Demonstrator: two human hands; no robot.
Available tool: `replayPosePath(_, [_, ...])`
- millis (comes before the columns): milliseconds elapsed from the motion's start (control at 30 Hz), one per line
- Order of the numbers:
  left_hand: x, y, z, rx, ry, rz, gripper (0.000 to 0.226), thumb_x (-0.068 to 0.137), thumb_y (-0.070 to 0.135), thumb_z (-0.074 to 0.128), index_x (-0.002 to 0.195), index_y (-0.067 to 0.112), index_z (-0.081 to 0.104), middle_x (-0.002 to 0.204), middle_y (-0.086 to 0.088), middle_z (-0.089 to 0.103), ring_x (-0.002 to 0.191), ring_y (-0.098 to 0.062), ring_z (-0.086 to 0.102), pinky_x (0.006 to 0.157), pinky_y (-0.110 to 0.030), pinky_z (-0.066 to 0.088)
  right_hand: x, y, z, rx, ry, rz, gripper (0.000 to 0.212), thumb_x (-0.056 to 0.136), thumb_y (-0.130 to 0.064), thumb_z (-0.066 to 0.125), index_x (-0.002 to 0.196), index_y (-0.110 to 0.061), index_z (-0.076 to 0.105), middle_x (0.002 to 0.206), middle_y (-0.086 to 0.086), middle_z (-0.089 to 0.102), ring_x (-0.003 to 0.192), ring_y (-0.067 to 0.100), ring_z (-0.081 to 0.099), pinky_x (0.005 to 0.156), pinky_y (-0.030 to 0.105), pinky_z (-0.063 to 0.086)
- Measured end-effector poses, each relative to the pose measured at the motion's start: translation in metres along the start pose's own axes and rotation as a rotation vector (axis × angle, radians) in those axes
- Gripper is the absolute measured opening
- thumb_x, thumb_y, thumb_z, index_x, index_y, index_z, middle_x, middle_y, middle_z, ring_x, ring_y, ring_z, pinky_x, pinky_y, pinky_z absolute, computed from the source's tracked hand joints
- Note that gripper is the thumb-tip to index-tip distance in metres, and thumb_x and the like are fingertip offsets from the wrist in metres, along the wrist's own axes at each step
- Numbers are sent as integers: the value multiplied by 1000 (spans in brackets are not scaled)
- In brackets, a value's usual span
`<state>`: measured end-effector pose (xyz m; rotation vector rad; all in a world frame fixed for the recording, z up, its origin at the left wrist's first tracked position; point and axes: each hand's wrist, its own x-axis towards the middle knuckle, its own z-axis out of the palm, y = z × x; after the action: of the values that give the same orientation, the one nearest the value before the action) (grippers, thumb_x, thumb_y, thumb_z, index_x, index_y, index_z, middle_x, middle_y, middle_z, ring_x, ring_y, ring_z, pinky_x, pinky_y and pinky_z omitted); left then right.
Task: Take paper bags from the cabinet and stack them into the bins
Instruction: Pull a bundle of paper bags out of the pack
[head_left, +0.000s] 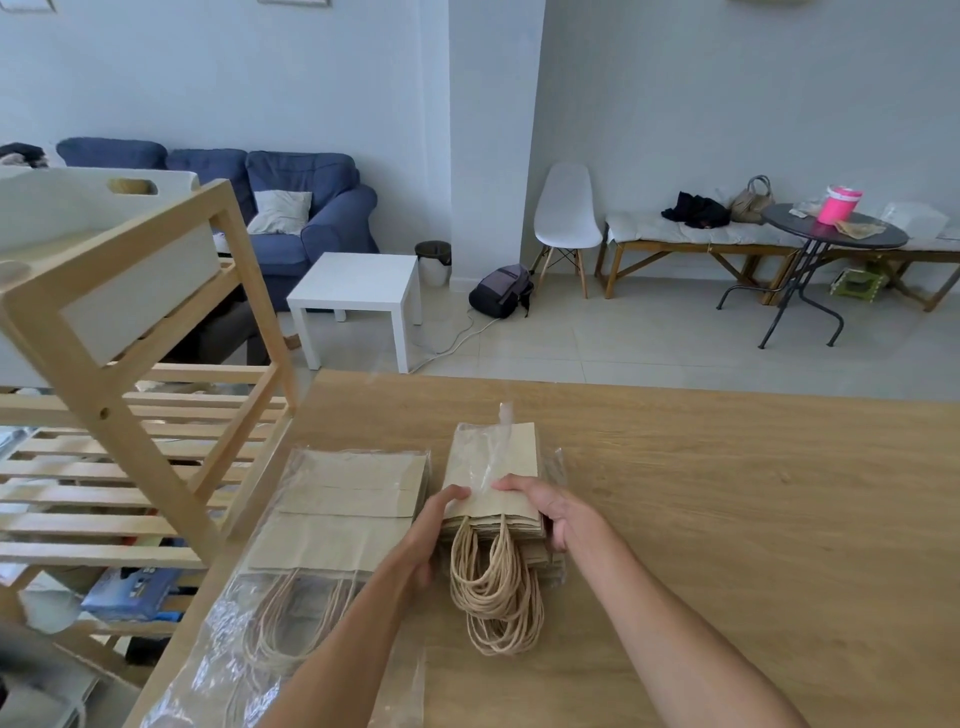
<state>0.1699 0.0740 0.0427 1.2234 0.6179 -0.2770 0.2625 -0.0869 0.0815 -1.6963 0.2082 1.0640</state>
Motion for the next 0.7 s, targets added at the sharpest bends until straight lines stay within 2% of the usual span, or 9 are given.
replayPosePath(67, [7, 10, -3, -48, 14, -7, 57, 80, 48, 66, 115, 3, 68, 101, -22, 76, 83, -32, 69, 85, -43, 54, 2, -7, -4, 35, -4, -15, 57, 76, -40, 85, 118, -5, 67, 100, 17, 79, 84, 30, 73, 97, 46, 58])
replayPosePath(200, [19, 28, -3, -101, 5, 3, 53, 82, 45, 64, 114, 3, 69, 89, -17, 74, 74, -29, 68, 74, -35, 53, -2, -12, -12, 127, -47, 8, 39, 86, -33, 77, 108, -3, 66, 75, 17, 77, 58, 26, 73, 59, 34, 62])
replayPosePath(300, [25, 35, -2, -144, -16, 11, 52, 83, 45, 60, 111, 3, 68, 83, -16, 73, 68, -28, 67, 62, -31, 52, -6, -8, -15, 191, -61, 12, 34, 87, -31, 76, 104, -3, 66, 74, 18, 76, 59, 26, 73, 62, 36, 61])
replayPosePath(367, [27, 37, -1, -162, 11, 8, 55, 81, 46, 60, 111, 1, 69, 91, -19, 73, 74, -30, 67, 66, -33, 53, -7, 0, -17, 235, -72, 28, 38, 84, -31, 79, 108, -3, 67, 79, 19, 77, 63, 28, 74, 65, 38, 62])
replayPosePath(433, [29, 35, -2, -217, 43, 18, 55, 83, 47, 58, 111, 2, 69, 99, -21, 69, 80, -31, 65, 69, -38, 51, -9, 12, -20, 278, -79, 39, 53, 78, -30, 85, 119, -2, 67, 89, 21, 78, 69, 30, 76, 63, 39, 63])
replayPosePath(500, [28, 31, -3, -203, 111, 63, 54, 86, 47, 56, 121, 6, 63, 114, -18, 67, 93, -30, 66, 76, -40, 54, -15, 24, -21, 304, -93, 49, 63, 74, -30, 87, 127, -1, 66, 96, 23, 78, 72, 32, 77, 62, 40, 64])
replayPosePath(533, [22, 28, -4, -123, 178, 149, 51, 91, 43, 54, 130, 11, 57, 126, -17, 64, 105, -30, 64, 87, -42, 54, -18, 29, -21, 314, -93, 53, 64, 74, -30, 87, 128, -1, 66, 96, 23, 77, 72, 31, 77, 62, 40, 63])
replayPosePath(600, [2, 20, -9, 229, 335, 450, 41, 102, 22, 46, 142, 15, 45, 139, -13, 55, 122, -26, 55, 103, -41, 46, -29, 35, -21, 326, -101, 51, 64, 75, -29, 87, 129, 0, 67, 95, 23, 77, 71, 31, 77, 61, 40, 64])
replayPosePath(700, [-29, 6, -21, 763, 377, 852, 62, 92, -6, 46, 149, 16, 35, 147, -6, 44, 129, -20, 47, 107, -34, 40, -51, 35, -18, 344, -136, 23, 50, 76, -29, 84, 113, 1, 70, 89, 22, 77, 67, 30, 76, 62, 40, 65])
